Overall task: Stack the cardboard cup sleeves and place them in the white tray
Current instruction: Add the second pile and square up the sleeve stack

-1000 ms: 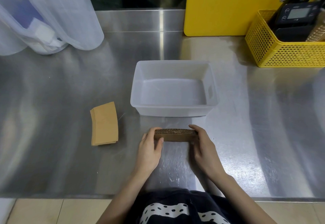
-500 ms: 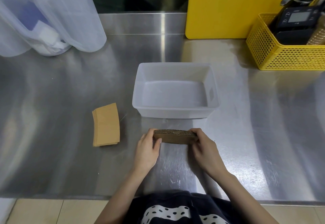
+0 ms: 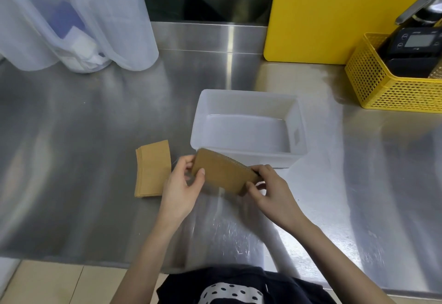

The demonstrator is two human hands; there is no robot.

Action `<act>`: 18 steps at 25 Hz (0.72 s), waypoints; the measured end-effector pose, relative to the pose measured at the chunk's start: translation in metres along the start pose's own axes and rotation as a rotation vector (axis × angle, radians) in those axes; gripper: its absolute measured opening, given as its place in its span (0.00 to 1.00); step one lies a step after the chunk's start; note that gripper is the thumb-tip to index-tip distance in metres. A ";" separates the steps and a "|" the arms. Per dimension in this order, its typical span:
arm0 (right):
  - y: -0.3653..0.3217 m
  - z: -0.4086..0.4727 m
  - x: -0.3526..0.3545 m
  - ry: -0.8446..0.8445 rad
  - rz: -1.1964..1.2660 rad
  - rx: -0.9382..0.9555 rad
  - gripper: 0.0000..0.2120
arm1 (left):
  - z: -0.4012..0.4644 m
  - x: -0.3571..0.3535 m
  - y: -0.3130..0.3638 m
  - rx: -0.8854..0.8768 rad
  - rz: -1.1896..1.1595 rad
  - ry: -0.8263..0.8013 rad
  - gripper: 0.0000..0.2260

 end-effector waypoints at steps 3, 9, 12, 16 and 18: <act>-0.022 0.010 -0.013 -0.083 0.038 0.022 0.12 | 0.009 0.023 -0.003 0.035 -0.094 0.077 0.08; -0.058 0.030 -0.047 -0.224 0.016 0.080 0.09 | 0.028 0.069 -0.007 0.106 -0.087 0.157 0.08; -0.068 0.042 -0.065 -0.257 0.010 0.061 0.06 | 0.038 0.084 -0.011 0.128 0.029 0.156 0.09; -0.073 0.055 -0.086 -0.310 -0.019 -0.003 0.07 | 0.052 0.094 -0.013 0.130 0.162 0.130 0.11; -0.073 0.062 -0.095 -0.346 -0.055 -0.028 0.09 | 0.060 0.095 -0.015 0.125 0.259 0.096 0.12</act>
Point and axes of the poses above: each hand's wrist, its own z-axis towards the middle knuckle, its own x-axis out of the back of the hand, y = z × x, the point moved 5 cm from there along z, towards the middle knuckle, and after that the axes turned 1 degree about y, right-handed, at the moved point
